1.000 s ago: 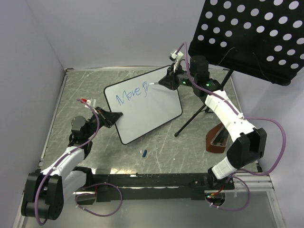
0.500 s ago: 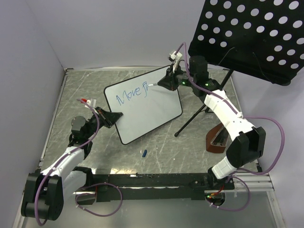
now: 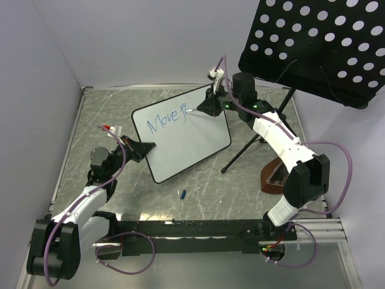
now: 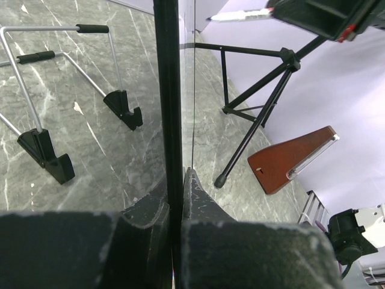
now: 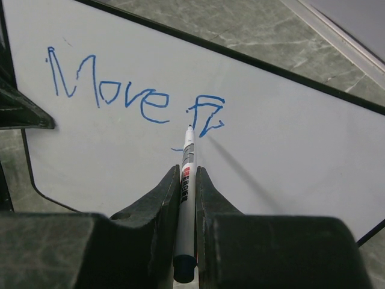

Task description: Write a sentence on the whiteboard

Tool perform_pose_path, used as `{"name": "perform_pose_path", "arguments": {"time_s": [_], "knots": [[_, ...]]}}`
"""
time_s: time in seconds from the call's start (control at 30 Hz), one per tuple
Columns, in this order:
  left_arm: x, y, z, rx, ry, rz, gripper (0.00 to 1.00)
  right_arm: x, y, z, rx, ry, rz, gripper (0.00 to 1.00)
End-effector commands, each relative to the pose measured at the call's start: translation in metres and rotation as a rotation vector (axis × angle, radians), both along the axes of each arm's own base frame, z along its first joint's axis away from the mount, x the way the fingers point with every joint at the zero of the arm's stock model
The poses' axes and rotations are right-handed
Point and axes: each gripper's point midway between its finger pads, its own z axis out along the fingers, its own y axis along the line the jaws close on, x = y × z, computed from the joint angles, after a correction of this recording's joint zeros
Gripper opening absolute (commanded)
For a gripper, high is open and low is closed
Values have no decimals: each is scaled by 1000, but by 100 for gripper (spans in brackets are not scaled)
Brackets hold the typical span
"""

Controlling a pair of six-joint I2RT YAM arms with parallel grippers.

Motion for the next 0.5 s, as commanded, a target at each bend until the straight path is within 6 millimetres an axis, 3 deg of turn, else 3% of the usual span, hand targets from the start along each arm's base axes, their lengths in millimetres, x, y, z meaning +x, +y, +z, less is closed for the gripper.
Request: {"name": "perform_pose_path", "arguments": {"time_s": [0.0,0.47], "knots": [[-3,-2,-2,84,-66,-30,1,5,8,10,-3,-34,7,0],[-3,-2,-3,84,-65,-35,1,12,10,4,-19,-28,-15,0]]}}
